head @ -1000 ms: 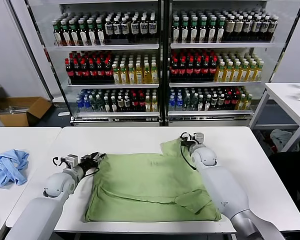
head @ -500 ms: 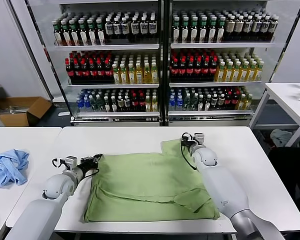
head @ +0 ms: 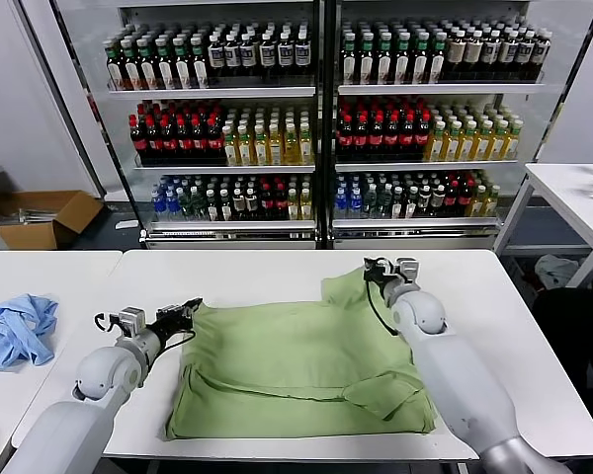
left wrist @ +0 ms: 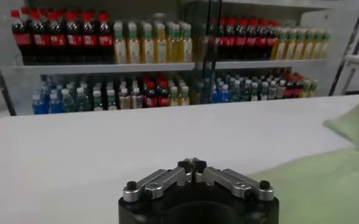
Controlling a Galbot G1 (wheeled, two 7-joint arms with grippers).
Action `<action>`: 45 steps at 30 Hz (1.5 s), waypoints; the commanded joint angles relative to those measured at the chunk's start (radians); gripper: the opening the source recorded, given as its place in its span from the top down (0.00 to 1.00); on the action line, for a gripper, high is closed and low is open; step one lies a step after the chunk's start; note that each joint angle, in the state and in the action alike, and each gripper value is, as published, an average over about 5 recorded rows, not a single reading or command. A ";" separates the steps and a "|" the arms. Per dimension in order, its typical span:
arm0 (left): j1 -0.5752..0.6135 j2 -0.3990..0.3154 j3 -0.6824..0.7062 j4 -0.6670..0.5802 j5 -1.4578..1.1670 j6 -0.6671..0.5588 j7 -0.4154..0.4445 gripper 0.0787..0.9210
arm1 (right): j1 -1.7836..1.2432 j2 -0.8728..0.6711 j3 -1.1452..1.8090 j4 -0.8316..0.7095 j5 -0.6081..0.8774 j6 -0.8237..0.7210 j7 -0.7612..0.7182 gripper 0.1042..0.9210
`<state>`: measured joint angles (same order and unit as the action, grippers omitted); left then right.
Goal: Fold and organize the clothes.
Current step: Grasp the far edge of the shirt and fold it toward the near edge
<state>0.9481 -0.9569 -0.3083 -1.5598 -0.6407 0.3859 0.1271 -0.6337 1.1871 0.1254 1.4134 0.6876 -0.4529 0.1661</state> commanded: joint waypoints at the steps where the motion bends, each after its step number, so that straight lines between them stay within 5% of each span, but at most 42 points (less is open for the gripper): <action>1: 0.168 0.025 -0.081 -0.113 -0.029 -0.029 -0.005 0.99 | -0.279 -0.116 0.110 0.439 0.050 -0.094 0.054 1.00; 9: 0.260 0.044 -0.129 -0.166 -0.031 -0.053 -0.009 0.99 | -0.529 -0.169 0.258 0.669 0.057 -0.123 0.065 1.00; 27: 0.419 0.080 -0.168 -0.323 -0.032 -0.039 0.007 0.99 | -0.813 -0.164 0.394 0.866 0.013 -0.125 0.066 1.00; 45: 0.396 0.084 -0.181 -0.251 0.004 0.029 0.072 0.99 | -0.874 -0.145 0.403 0.781 -0.081 -0.124 0.052 1.00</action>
<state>1.3483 -0.8737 -0.4850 -1.8421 -0.6497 0.3945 0.1721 -1.4534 1.0398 0.5136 2.2005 0.6416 -0.5748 0.2224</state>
